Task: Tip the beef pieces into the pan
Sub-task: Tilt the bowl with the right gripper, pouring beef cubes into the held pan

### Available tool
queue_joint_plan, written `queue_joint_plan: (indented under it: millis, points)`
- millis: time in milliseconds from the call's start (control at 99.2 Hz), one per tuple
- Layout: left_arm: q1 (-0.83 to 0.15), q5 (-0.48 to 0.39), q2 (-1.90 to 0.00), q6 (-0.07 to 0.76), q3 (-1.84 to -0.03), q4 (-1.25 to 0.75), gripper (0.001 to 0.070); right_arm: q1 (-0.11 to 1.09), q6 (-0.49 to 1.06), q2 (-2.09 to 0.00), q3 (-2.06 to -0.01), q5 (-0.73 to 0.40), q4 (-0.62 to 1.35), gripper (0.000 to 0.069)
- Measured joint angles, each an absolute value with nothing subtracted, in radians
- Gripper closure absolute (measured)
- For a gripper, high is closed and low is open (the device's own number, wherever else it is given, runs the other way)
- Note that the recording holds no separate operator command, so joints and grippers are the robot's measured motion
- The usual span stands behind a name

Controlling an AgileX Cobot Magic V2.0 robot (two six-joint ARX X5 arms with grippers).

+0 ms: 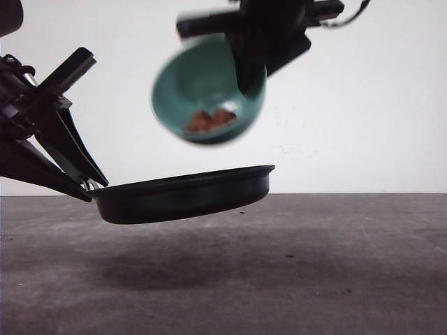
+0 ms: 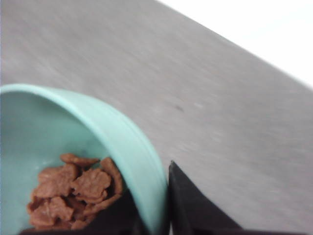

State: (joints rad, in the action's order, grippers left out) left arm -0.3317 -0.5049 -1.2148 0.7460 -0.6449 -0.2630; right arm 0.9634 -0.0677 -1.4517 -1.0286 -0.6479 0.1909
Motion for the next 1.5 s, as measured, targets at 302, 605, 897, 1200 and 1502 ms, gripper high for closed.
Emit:
queue_joint_plan:
  millis: [302, 605, 897, 1200, 1502]
  points:
    - [-0.332, -0.503, -1.215, 0.749, -0.678, -0.313, 0.0651, 1.023, 0.215, -1.480, -1.027, -0.739, 0.005, 0.0664]
    - [-0.332, -0.474, -1.215, 0.748, -0.688, -0.346, 0.0651, 1.040, 0.556, -1.482, -1.012, -0.755, -0.107, 0.0664]
    - [-0.332, -0.469, -1.215, 0.745, -0.688, -0.356, 0.0651, 1.054, 0.707, -1.482, -1.008, -0.702, -0.174, 0.0664]
    - [-0.331, -0.444, -1.215, 0.745, -0.688, -0.358, 0.0651, 1.066, 0.853, -1.565, -0.998, -0.652, -0.206, 0.0665]
    - [-0.331, -0.444, -1.215, 0.745, -0.688, -0.359, 0.0651, 1.072, 0.987, -1.555, -0.997, -0.643, -0.403, 0.0665]
